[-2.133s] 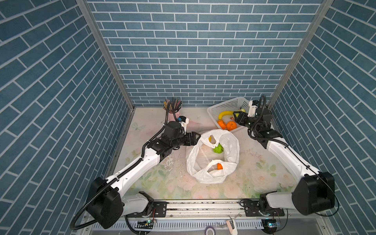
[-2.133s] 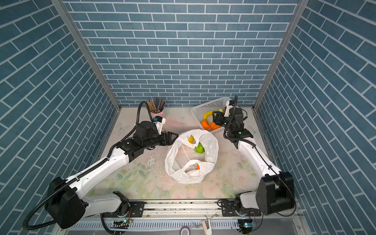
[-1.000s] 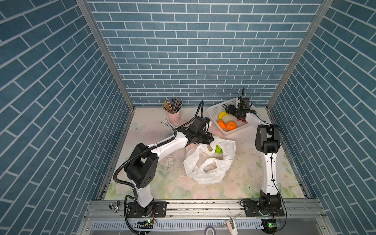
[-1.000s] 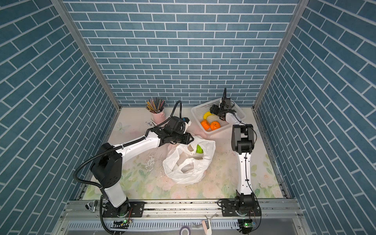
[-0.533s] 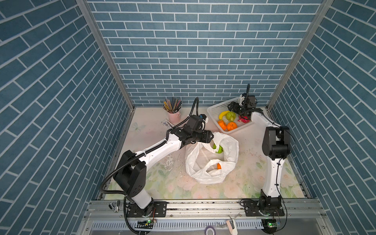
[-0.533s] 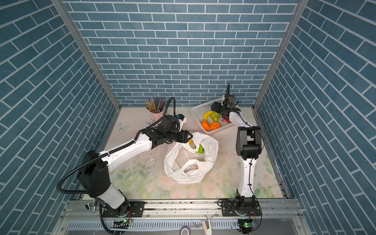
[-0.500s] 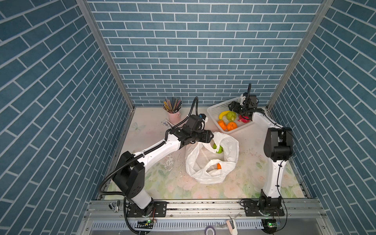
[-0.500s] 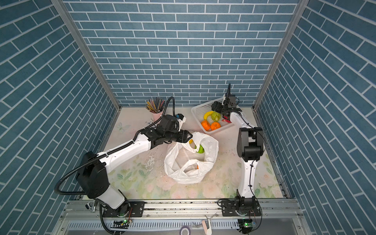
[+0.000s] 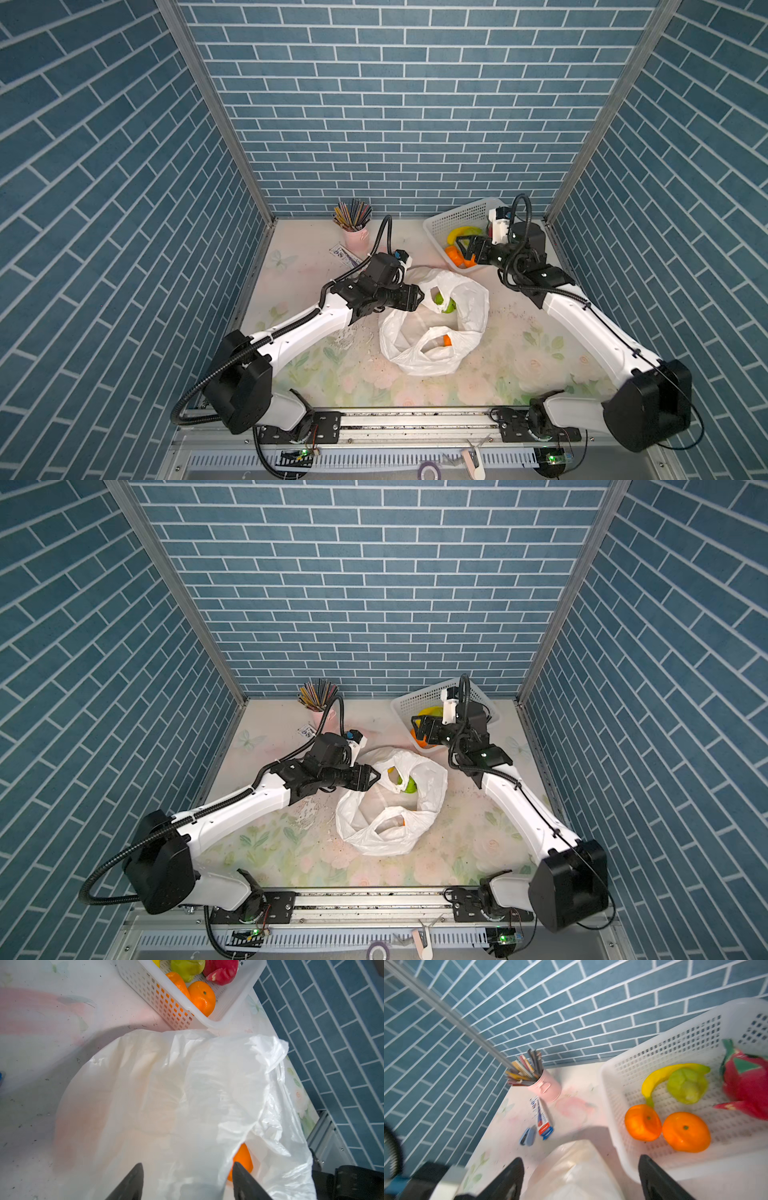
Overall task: Untie the knot of the plastic bag and take out the fruit
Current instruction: Pick up the fruit from the plastic bag.
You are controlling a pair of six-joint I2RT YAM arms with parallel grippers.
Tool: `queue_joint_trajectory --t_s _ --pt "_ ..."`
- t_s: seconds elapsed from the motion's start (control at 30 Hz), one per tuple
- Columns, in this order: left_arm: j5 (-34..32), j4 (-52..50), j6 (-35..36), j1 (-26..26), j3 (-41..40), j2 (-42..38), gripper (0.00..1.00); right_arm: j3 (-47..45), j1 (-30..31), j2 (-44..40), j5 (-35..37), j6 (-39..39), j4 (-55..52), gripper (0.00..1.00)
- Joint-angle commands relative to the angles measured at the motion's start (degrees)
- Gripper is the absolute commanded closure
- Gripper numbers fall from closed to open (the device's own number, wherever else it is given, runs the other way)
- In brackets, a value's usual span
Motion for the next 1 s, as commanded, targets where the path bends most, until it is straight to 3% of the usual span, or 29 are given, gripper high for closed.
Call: queue_joint_trajectory --t_s 0.0,0.27,0.37,0.47,0.83,0.97 --pt "-0.25 2.65 -0.16 0.34 -0.18 -1.22 0.42 -4.63 3.86 -5.71 3.17 0.43 -2.77 0.15" --pt "-0.98 3.65 0.65 1.11 2.49 1.31 0.66 -15.43 17.60 -16.42 6.48 4.71 -4.50 0.22" --pt "-0.38 5.16 -0.08 1.39 2.80 1.76 0.81 -19.03 21.00 -16.81 6.45 5.73 -3.07 0.25" --pt "0.42 5.42 -0.36 1.55 4.08 2.05 0.87 -20.70 23.31 -14.83 7.06 6.07 -2.78 0.26" --pt "1.15 5.13 -0.41 1.75 5.34 0.94 0.91 -16.66 24.64 0.65 17.27 4.76 -2.07 0.24" --pt "0.45 5.31 -0.71 1.77 4.66 -0.12 0.91 -11.68 24.50 7.50 26.11 5.74 -7.33 0.20"
